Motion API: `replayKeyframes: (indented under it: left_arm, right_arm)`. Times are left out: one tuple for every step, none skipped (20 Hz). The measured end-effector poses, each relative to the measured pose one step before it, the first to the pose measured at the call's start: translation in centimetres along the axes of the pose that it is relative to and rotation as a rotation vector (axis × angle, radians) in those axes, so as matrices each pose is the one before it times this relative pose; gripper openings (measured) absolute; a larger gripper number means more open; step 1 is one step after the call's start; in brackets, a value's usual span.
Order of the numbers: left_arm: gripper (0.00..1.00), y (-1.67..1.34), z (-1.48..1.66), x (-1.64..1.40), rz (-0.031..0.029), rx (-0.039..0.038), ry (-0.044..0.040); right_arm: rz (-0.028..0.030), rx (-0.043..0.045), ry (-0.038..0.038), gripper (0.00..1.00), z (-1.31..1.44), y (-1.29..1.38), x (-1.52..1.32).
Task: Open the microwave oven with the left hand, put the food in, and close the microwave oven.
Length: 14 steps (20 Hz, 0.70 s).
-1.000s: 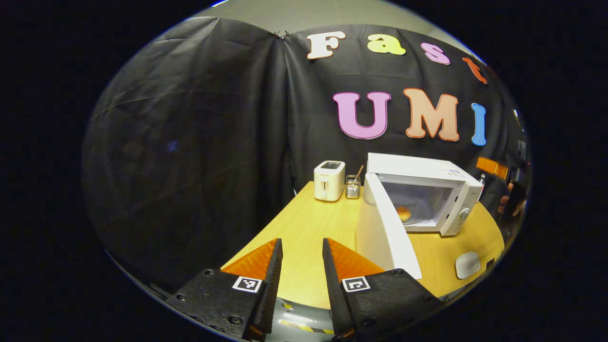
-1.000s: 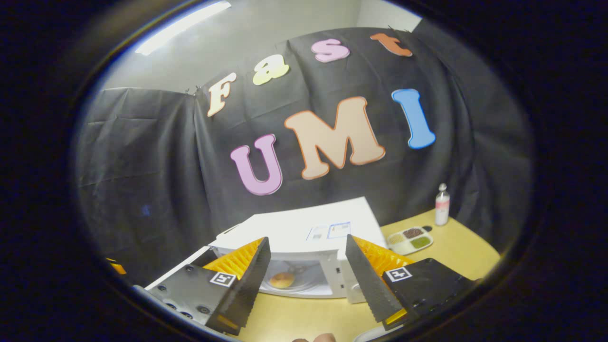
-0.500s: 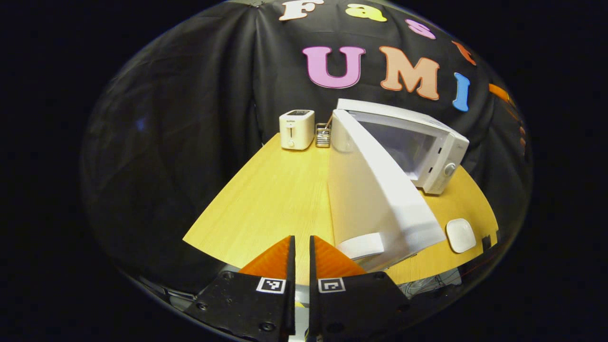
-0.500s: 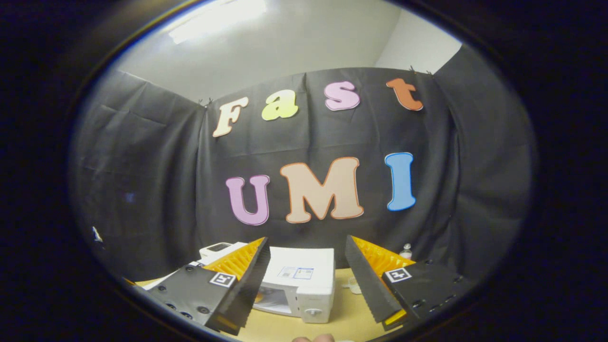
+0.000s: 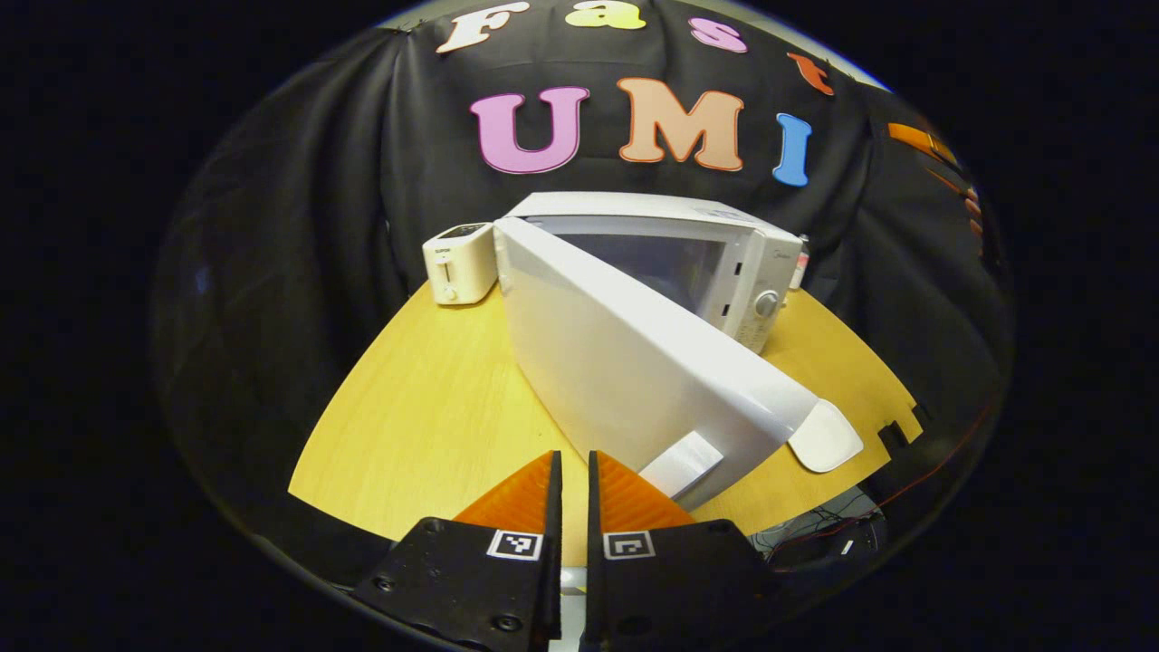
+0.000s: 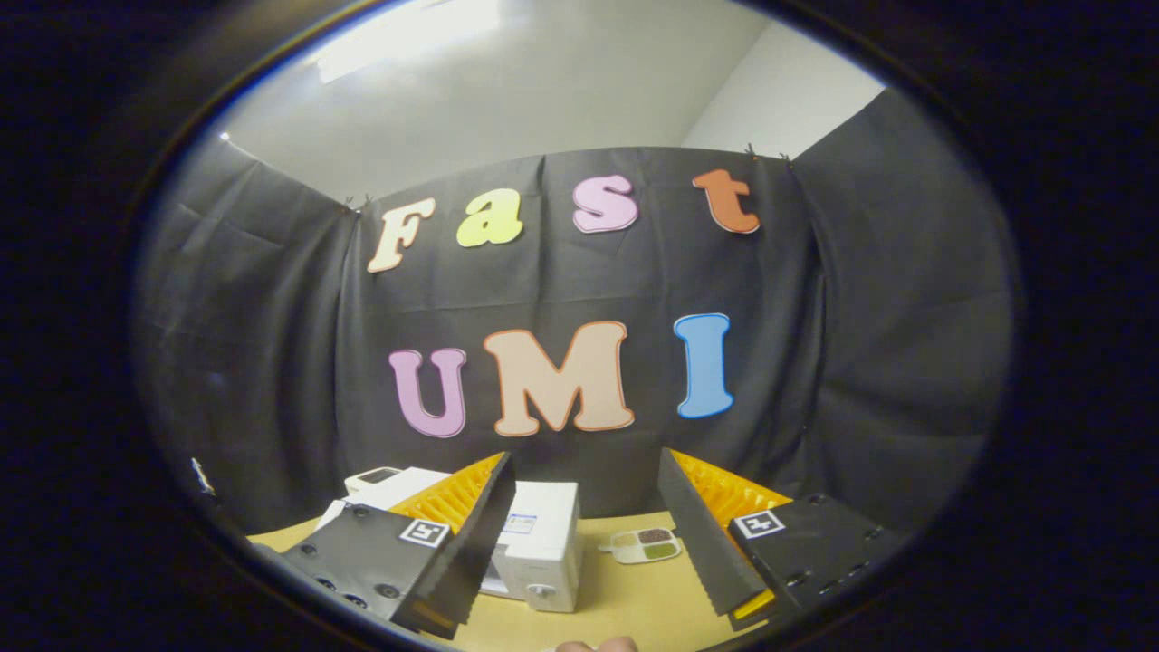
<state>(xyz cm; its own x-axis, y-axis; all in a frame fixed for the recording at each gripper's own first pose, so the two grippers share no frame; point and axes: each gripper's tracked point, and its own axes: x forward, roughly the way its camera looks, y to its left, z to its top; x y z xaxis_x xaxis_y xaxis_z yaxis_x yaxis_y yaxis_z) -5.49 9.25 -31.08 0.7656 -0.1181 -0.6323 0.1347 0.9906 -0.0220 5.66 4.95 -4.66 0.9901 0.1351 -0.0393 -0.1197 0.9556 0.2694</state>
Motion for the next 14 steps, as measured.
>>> replayKeyframes:
  left_arm:
    - [0.10,-0.729,0.162,0.479,-0.02214,0.01445,0.00011]
    - [0.10,-0.557,0.339,0.515,-0.01524,0.01761,-0.00134]
    - [0.07,-0.486,0.198,0.608,-0.01087,0.02053,0.00173]
    - [0.04,-0.131,-0.003,0.406,0.00161,0.02183,0.00846]
    - [0.01,-0.116,0.271,0.529,0.00256,0.01634,-0.00071]
    - [0.01,-0.286,0.569,0.329,-0.00820,0.00799,-0.00894]
    - [0.01,-0.388,0.770,0.254,-0.01193,0.00402,-0.00988]
    - [0.01,-0.422,0.626,0.353,-0.01069,0.00332,-0.01150]
    - [0.01,-0.395,0.674,0.454,-0.00838,0.00238,-0.01313]
    - [0.01,-0.315,0.316,0.474,-0.00554,0.00463,-0.00198]
    - [0.01,-0.464,0.550,0.528,-0.00723,0.00509,-0.00568]
    - [0.01,-0.570,0.507,0.405,-0.00933,0.00450,-0.00791]
    - [0.01,-0.667,0.506,0.499,-0.01283,0.00645,-0.00483]
    - [0.01,-0.086,0.215,0.508,0.01039,0.01392,0.00179]
  right_arm:
    - [-0.02057,-0.00038,-0.00822,0.97,0.547,-0.997,-0.430]
    - [-0.01912,-0.00222,-0.01077,0.87,0.628,-0.858,-0.445]
    - [-0.01675,-0.00123,-0.01151,0.87,0.618,-0.529,-0.610]
    - [-0.01311,0.00004,-0.00974,0.87,0.685,-0.592,-0.476]
    - [-0.01266,0.00089,-0.01017,0.97,0.593,-0.500,-0.217]
    - [-0.01018,0.00063,-0.01029,0.87,0.665,-0.497,-0.245]
    - [-0.00712,-0.00039,-0.00855,0.87,0.577,-0.347,-0.151]
    - [-0.00665,-0.00285,-0.00416,0.87,0.418,-0.370,0.044]
    - [-0.00460,-0.00536,-0.00340,0.87,0.273,-0.258,-0.014]
    - [-0.00392,-0.00913,0.00049,0.87,0.303,-0.263,-0.072]
    - [-0.00301,-0.01260,-0.00415,0.87,0.307,-0.357,-0.125]
    - [-0.00257,-0.01368,-0.00827,0.87,0.311,-0.375,0.048]
    - [-0.00219,-0.01077,-0.00868,0.87,0.347,-0.203,0.103]
    - [-0.00041,-0.00669,-0.00408,0.87,0.201,-0.123,0.034]
